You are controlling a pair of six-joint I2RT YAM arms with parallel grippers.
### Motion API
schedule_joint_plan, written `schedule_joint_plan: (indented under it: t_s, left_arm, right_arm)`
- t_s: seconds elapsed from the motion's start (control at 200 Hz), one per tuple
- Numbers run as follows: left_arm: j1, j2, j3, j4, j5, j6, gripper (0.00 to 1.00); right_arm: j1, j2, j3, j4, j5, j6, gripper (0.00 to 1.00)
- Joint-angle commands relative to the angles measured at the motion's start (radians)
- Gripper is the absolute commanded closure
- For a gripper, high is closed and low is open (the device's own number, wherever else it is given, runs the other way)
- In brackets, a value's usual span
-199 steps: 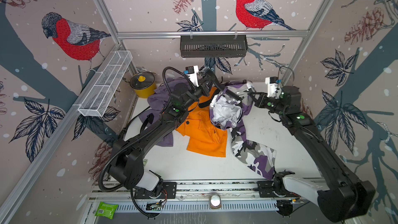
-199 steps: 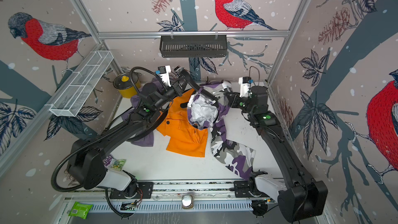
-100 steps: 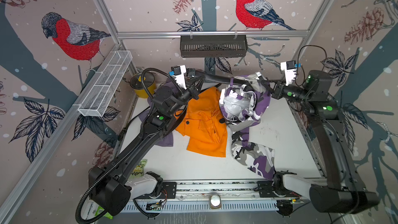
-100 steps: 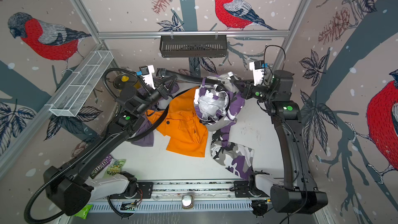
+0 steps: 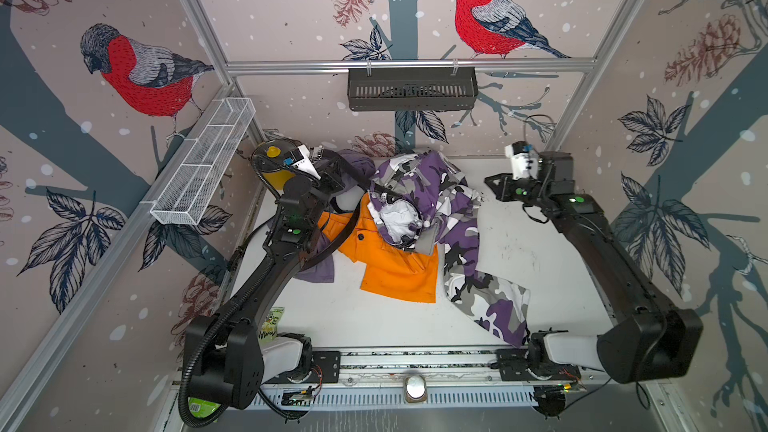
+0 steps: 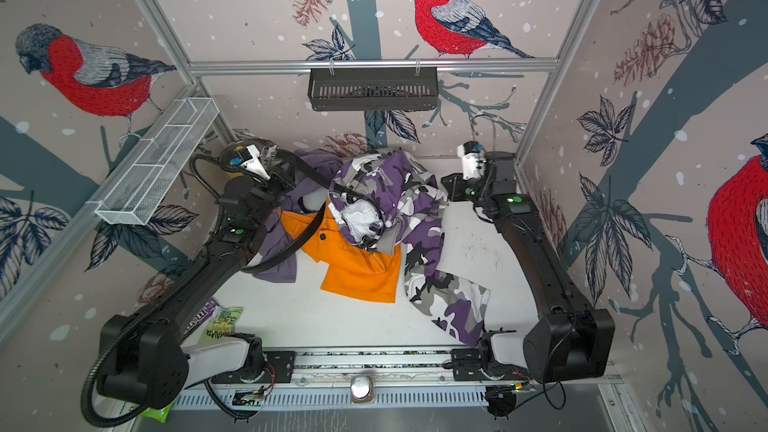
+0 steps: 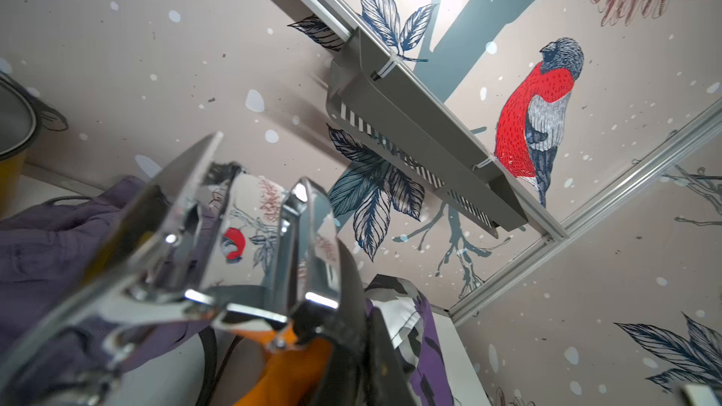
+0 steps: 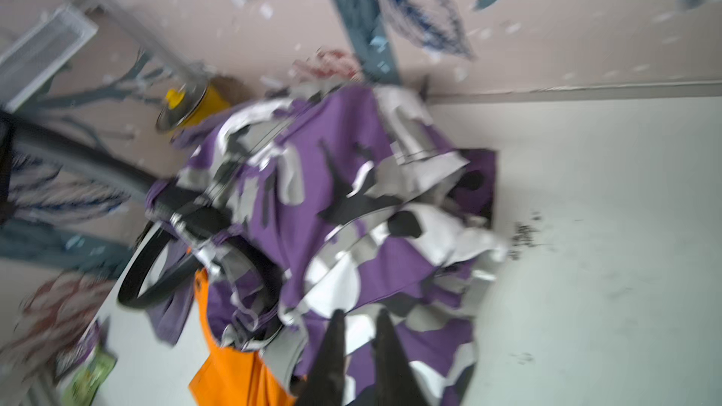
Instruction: Remove the belt from the trousers
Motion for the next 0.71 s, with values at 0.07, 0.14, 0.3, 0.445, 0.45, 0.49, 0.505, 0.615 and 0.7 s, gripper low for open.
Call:
schedule_joint_plan:
  t_s: [0.07, 0.14, 0.3, 0.445, 0.45, 0.49, 0.505, 0.615, 0.7]
  left_arm:
    - [0.003, -0.016, 0.005, 0.108, 0.021, -0.016, 1.00]
    - [0.003, -0.026, -0.001, 0.107, 0.010, -0.014, 1.00]
    - [0.003, -0.029, -0.003, 0.117, 0.011, -0.007, 1.00]
    - [0.003, -0.027, -0.006, 0.123, 0.009, -0.011, 1.00]
    - [0.003, -0.027, -0.006, 0.123, 0.008, -0.010, 1.00]
    - [0.003, -0.027, -0.009, 0.128, 0.004, -0.010, 1.00]
    - [0.003, -0.026, -0.010, 0.131, 0.002, -0.010, 1.00]
    - [0.003, -0.031, -0.017, 0.137, -0.024, 0.005, 1.00]
    - [0.006, -0.041, -0.018, 0.134, -0.066, 0.036, 1.00]
  right_arm:
    - [0.184, 0.045, -0.160, 0.173, 0.080, 0.105, 0.23]
    - [0.241, 0.090, -0.192, 0.232, 0.133, 0.146, 0.16]
    - [0.292, 0.242, -0.132, 0.197, 0.222, 0.171, 0.13]
    - [0.285, 0.320, -0.149, 0.314, 0.259, 0.218, 0.20]
    - [0.284, 0.323, -0.148, 0.316, 0.259, 0.220, 0.22]
    - [0.272, 0.339, -0.144, 0.337, 0.248, 0.229, 0.33]
    - [0.268, 0.342, -0.145, 0.345, 0.242, 0.232, 0.38]
    - [0.246, 0.327, -0.148, 0.371, 0.210, 0.219, 0.81]
    - [0.216, 0.282, -0.127, 0.299, 0.199, 0.168, 1.00]
